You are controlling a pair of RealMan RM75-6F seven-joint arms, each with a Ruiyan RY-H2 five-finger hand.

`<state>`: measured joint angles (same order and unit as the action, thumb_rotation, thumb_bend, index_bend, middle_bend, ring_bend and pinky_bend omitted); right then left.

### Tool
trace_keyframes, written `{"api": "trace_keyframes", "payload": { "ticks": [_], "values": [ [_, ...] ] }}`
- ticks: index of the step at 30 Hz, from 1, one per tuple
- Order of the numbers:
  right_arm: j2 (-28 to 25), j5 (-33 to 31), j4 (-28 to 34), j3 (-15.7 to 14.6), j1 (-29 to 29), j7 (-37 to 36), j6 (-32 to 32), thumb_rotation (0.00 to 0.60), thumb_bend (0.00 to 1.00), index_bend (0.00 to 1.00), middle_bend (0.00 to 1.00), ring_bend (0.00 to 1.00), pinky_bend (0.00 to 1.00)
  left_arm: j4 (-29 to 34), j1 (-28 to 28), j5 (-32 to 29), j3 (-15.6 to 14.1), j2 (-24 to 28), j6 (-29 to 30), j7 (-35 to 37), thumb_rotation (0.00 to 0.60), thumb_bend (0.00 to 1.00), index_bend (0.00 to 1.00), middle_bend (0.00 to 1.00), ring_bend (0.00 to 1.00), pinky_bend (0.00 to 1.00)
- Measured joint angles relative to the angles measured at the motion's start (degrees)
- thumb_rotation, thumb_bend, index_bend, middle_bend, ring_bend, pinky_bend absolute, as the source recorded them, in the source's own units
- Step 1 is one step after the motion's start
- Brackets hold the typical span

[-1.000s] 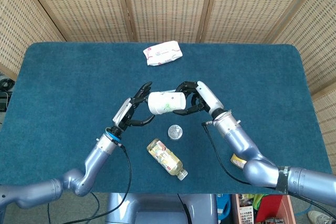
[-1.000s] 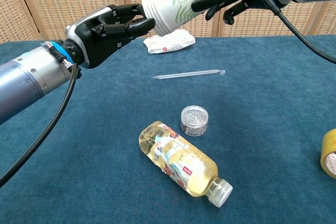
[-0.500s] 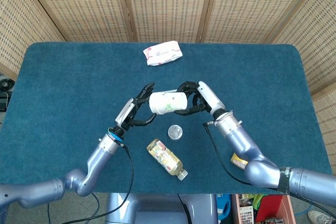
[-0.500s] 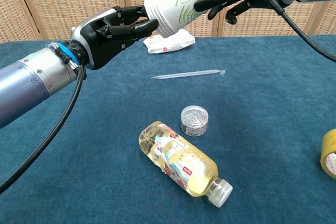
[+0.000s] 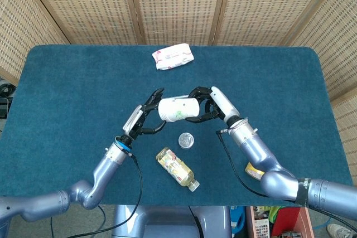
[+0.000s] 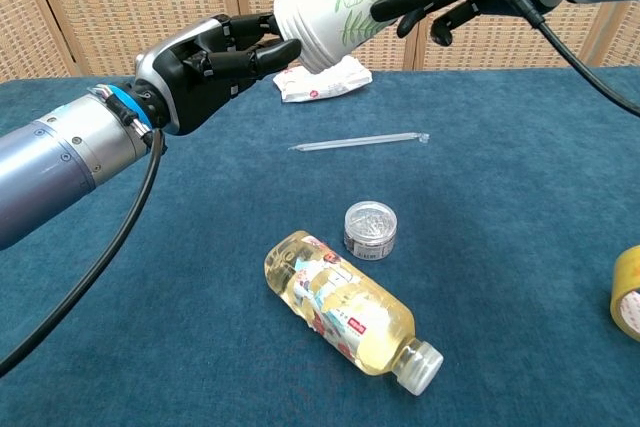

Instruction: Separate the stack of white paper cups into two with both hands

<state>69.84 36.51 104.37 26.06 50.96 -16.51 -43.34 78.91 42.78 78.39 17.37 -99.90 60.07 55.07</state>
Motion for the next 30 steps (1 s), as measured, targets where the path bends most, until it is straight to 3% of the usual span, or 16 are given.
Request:
{"api": "trace_keyframes", "payload": {
  "ticks": [30],
  "values": [
    [-3.3, -1.2, 1.1, 0.2, -1.6, 0.0, -1.3, 0.600, 0.21, 0.76, 0.64, 0.51, 0.75, 2.1, -4.4, 0.4, -2.3, 3.3, 3.2, -1.5, 0.600, 0.43, 0.67, 0.02, 0.00, 0.00]
  ]
}}
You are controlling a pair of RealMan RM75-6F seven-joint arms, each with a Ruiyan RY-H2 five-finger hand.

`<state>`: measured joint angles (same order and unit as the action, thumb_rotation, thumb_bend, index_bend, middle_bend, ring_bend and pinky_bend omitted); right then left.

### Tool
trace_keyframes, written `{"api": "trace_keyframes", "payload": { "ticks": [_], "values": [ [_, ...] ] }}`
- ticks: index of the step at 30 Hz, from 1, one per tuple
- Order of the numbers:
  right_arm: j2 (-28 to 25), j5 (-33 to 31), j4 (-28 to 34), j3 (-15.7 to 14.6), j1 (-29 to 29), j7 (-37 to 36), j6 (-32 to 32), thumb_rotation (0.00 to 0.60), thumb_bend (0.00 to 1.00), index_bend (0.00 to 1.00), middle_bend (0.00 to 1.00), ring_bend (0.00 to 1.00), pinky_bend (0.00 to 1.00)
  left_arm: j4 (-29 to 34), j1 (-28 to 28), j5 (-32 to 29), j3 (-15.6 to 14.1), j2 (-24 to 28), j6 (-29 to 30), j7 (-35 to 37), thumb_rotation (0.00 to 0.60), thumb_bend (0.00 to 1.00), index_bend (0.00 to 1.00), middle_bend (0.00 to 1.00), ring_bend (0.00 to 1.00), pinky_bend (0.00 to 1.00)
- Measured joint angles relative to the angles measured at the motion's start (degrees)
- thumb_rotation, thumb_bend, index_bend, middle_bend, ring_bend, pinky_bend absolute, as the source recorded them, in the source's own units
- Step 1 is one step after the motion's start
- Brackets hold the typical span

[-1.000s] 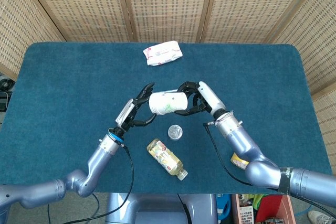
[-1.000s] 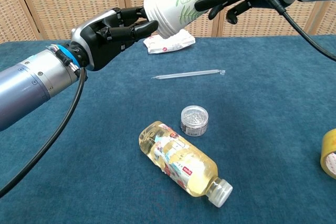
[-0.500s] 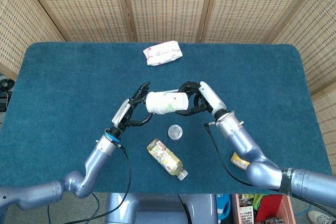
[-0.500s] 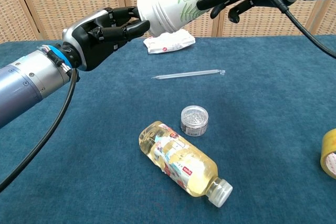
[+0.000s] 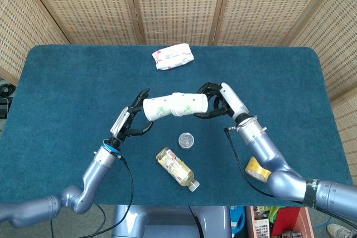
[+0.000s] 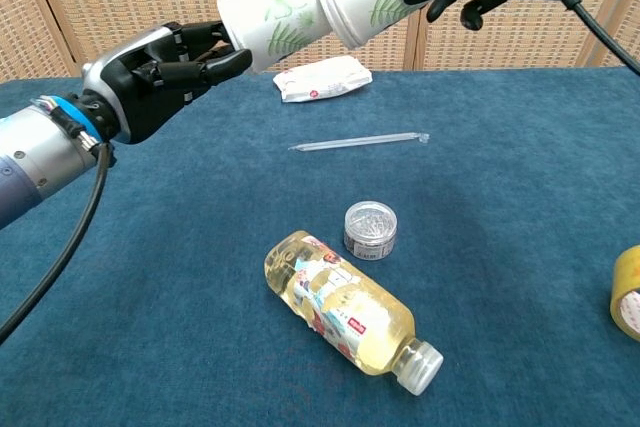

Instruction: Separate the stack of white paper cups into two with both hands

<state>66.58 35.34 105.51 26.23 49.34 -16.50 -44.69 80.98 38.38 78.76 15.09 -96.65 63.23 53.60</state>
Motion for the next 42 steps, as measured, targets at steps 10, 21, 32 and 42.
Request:
{"api": "trace_keyframes", "payload": {
  "ticks": [10, 21, 32, 42],
  "values": [
    [-1.2, 0.2, 0.2, -1.0, -1.8, 0.0, -0.9, 0.600, 0.21, 0.76, 0.64, 0.51, 0.75, 2.3, -2.0, -0.4, -0.6, 3.5, 0.8, -2.6, 0.600, 0.43, 0.67, 0.03, 0.00, 0.00],
    [-1.6, 1.2, -0.3, -6.3, -3.1, 9.3, -6.8, 0.600, 0.21, 0.76, 0.64, 0.51, 0.75, 6.7, -3.2, -5.8, -1.5, 9.9, -3.0, -14.9, 0.600, 0.43, 0.67, 0.05, 0.00, 0.00],
    [0.1, 2.2, -1.9, -12.9, -4.9, 22.6, -15.3, 0.600, 0.21, 0.76, 0.62, 0.51, 0.75, 16.9, -3.9, -15.8, -2.9, 18.3, -5.1, -37.4, 0.600, 0.43, 0.67, 0.06, 0.00, 0.00],
    [3.0, 5.2, -4.4, -17.0, -7.7, 30.7, -21.4, 0.600, 0.21, 0.76, 0.60, 0.51, 0.75, 21.7, -5.2, -21.0, -6.2, 21.9, -1.9, -54.1, 0.600, 0.43, 0.67, 0.05, 0.00, 0.00]
  ]
}}
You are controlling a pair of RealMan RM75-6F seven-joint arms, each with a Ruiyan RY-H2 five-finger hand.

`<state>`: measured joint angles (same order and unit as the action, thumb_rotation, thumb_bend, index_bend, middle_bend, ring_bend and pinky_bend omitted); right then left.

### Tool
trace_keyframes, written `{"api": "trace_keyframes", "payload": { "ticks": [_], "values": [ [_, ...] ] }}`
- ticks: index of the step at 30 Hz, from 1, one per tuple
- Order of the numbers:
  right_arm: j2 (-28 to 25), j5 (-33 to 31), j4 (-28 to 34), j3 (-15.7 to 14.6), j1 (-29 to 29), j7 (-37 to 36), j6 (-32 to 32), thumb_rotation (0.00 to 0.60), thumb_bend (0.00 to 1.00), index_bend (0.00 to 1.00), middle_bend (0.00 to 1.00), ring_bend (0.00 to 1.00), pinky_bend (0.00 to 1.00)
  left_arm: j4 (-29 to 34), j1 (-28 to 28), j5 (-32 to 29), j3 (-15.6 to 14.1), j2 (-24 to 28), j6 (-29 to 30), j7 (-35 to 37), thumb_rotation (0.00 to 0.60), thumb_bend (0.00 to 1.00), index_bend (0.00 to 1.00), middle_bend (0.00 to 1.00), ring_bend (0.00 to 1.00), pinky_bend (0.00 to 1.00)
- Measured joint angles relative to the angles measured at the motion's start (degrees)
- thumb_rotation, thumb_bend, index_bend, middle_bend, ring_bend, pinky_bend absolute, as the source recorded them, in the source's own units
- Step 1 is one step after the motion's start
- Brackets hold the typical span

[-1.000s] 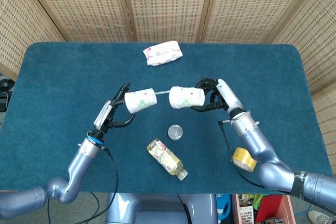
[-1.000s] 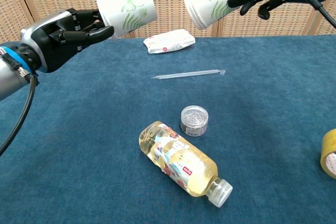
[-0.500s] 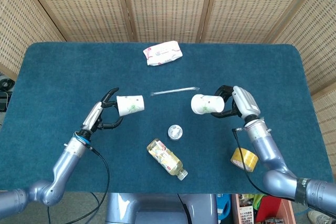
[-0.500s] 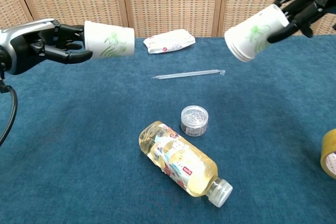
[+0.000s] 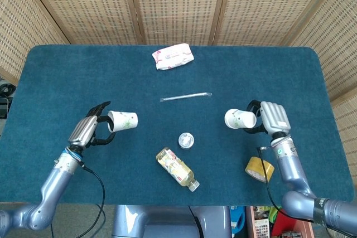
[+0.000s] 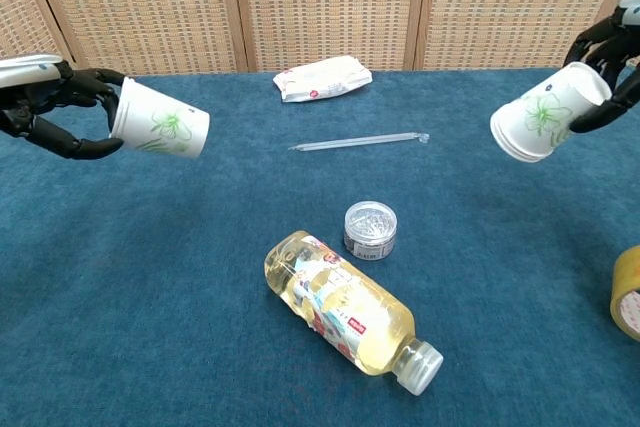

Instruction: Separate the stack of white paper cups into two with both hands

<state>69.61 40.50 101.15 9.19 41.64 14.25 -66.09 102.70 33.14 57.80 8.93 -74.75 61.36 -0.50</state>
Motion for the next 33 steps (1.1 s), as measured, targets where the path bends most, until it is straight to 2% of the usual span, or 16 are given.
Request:
{"api": "trace_keyframes", "payload": {
  "ticks": [3, 9, 11, 13, 16, 19, 22, 25, 29, 33],
  "values": [
    [1.5, 1.0, -1.1, -1.1, -1.2, 1.4, -1.1, 0.600, 0.21, 0.76, 0.57, 0.51, 0.74, 0.4, -0.9, -1.2, -1.5, 0.3, 1.0, -3.1, 0.600, 0.43, 0.62, 0.00, 0.00, 0.00],
    [4.3, 3.9, -4.3, -2.4, -3.2, 3.3, -2.7, 0.600, 0.21, 0.74, 0.52, 0.45, 0.70, -1.0, -2.1, -0.3, -2.8, -0.4, 2.8, -5.8, 0.600, 0.43, 0.50, 0.00, 0.00, 0.00],
    [5.1, 4.9, -5.3, -2.7, -3.7, 3.7, -3.1, 0.600, 0.21, 0.69, 0.45, 0.39, 0.66, -2.0, -2.5, 0.5, -3.1, -1.0, 3.5, -6.6, 0.600, 0.43, 0.43, 0.00, 0.00, 0.00],
    [5.7, 6.0, -6.5, -3.0, -4.3, 4.2, -3.4, 0.600, 0.21, 0.60, 0.35, 0.28, 0.58, -2.7, -2.8, 1.1, -3.3, -1.4, 3.8, -7.0, 0.600, 0.43, 0.29, 0.00, 0.00, 0.00],
    [6.3, 7.2, -7.4, -3.2, -5.3, 4.6, -3.4, 0.600, 0.21, 0.46, 0.21, 0.14, 0.45, -3.5, -3.2, 1.7, -3.5, -2.0, 4.3, -7.9, 0.600, 0.43, 0.14, 0.00, 0.00, 0.00],
    [6.5, 8.2, -7.7, -3.2, -6.1, 4.5, -3.4, 0.600, 0.21, 0.36, 0.10, 0.03, 0.34, -3.7, -3.8, 2.7, -3.6, -2.5, 5.3, -8.0, 0.600, 0.42, 0.06, 0.00, 0.00, 0.00],
    [6.2, 9.5, -7.6, -3.0, -6.7, 4.4, -3.9, 0.600, 0.21, 0.29, 0.01, 0.00, 0.24, -3.6, -4.5, 3.7, -3.5, -2.6, 6.5, -8.1, 0.600, 0.39, 0.01, 0.00, 0.00, 0.00],
    [5.7, 11.1, -6.9, -2.8, -7.7, 3.9, -4.5, 0.600, 0.19, 0.27, 0.00, 0.00, 0.18, -2.9, -5.5, 5.1, -3.5, -2.3, 8.2, -8.1, 0.600, 0.38, 0.01, 0.00, 0.00, 0.00],
    [4.8, 12.7, -5.8, -2.7, -9.0, 4.1, -5.7, 0.600, 0.18, 0.26, 0.00, 0.00, 0.15, -1.7, -6.9, 6.8, -3.8, -1.1, 10.0, -8.3, 0.600, 0.38, 0.00, 0.00, 0.00, 0.00],
    [3.8, 15.4, -4.6, -3.5, -10.5, 4.6, -7.3, 0.600, 0.16, 0.23, 0.00, 0.00, 0.11, -0.4, -8.8, 9.7, -5.2, 1.2, 12.3, -9.7, 0.600, 0.33, 0.00, 0.00, 0.00, 0.00]
  ]
}}
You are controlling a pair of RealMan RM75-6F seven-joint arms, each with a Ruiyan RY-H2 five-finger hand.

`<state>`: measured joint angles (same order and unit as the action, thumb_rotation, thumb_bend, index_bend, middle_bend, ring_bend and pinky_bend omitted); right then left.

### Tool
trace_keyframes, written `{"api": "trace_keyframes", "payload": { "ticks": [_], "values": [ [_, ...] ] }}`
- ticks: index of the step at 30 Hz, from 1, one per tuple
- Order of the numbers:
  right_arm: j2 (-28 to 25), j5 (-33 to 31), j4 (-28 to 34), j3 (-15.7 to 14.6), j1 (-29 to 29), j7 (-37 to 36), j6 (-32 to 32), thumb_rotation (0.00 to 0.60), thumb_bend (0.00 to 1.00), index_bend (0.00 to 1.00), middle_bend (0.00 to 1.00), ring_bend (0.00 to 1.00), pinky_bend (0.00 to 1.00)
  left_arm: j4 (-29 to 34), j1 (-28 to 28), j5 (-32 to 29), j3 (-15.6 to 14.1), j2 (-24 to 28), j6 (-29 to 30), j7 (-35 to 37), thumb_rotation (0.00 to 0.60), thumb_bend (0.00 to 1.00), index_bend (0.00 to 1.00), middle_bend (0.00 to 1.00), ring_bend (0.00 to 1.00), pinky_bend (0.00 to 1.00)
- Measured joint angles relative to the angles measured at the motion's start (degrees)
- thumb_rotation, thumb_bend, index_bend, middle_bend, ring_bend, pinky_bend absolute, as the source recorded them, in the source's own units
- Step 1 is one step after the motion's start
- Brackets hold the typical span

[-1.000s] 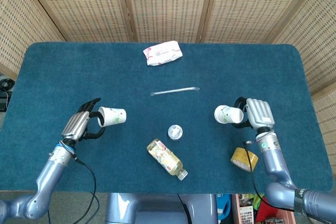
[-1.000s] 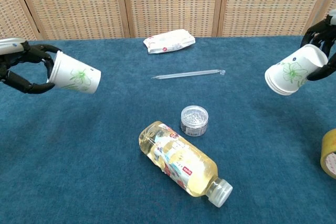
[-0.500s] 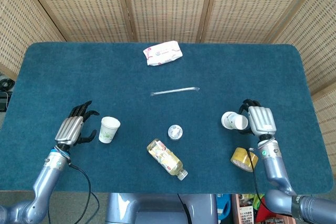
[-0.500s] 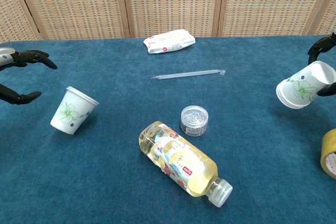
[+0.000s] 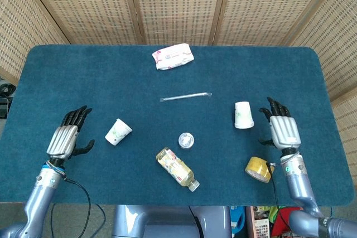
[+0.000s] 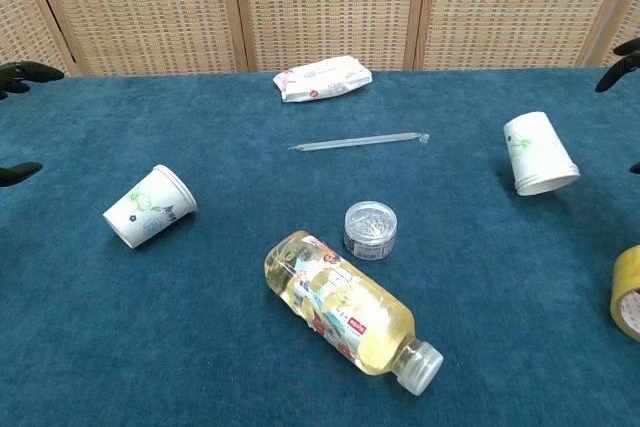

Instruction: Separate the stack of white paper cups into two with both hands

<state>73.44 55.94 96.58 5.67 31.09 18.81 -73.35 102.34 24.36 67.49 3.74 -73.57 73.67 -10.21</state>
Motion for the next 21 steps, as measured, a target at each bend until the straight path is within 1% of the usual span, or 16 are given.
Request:
{"api": "trace_keyframes", "payload": {
  "ticks": [4, 7, 10, 14, 18, 21],
  "values": [
    [-0.9, 4.1, 0.6, -1.4, -1.9, 0.3, -2.2, 0.600, 0.13, 0.14, 0.00, 0.00, 0.04, 1.1, -1.9, 2.3, -1.8, 2.4, 2.0, -2.4, 0.600, 0.25, 0.00, 0.00, 0.00, 0.00],
    [-1.2, 7.3, 0.3, -2.5, -3.6, 0.2, -4.3, 0.600, 0.10, 0.09, 0.00, 0.00, 0.01, 1.2, -3.2, 4.1, -3.1, 3.5, 3.7, -4.4, 0.600, 0.20, 0.00, 0.00, 0.00, 0.00],
    [-1.6, 10.5, -0.1, -3.6, -5.8, -0.2, -7.0, 0.600, 0.09, 0.07, 0.00, 0.00, 0.00, 1.2, -5.1, 6.5, -4.5, 5.1, 6.0, -5.7, 0.600, 0.18, 0.00, 0.00, 0.00, 0.00],
    [-2.0, 13.9, -0.5, -4.8, -8.7, -1.7, -10.3, 0.600, 0.09, 0.07, 0.00, 0.00, 0.00, 1.0, -7.6, 9.3, -6.1, 6.8, 8.8, -5.6, 0.600, 0.18, 0.00, 0.00, 0.00, 0.00],
    [-2.8, 16.9, -1.3, -6.1, -12.9, -4.3, -14.8, 0.600, 0.09, 0.07, 0.00, 0.00, 0.00, 0.1, -11.3, 12.3, -7.9, 7.5, 13.1, -3.8, 0.600, 0.18, 0.00, 0.00, 0.00, 0.00],
    [-3.5, 18.3, -2.3, -6.6, -15.5, -6.5, -16.6, 0.600, 0.09, 0.07, 0.00, 0.00, 0.00, -1.2, -14.5, 14.5, -9.0, 7.7, 16.1, -2.3, 0.600, 0.18, 0.00, 0.00, 0.00, 0.00]
  ]
}}
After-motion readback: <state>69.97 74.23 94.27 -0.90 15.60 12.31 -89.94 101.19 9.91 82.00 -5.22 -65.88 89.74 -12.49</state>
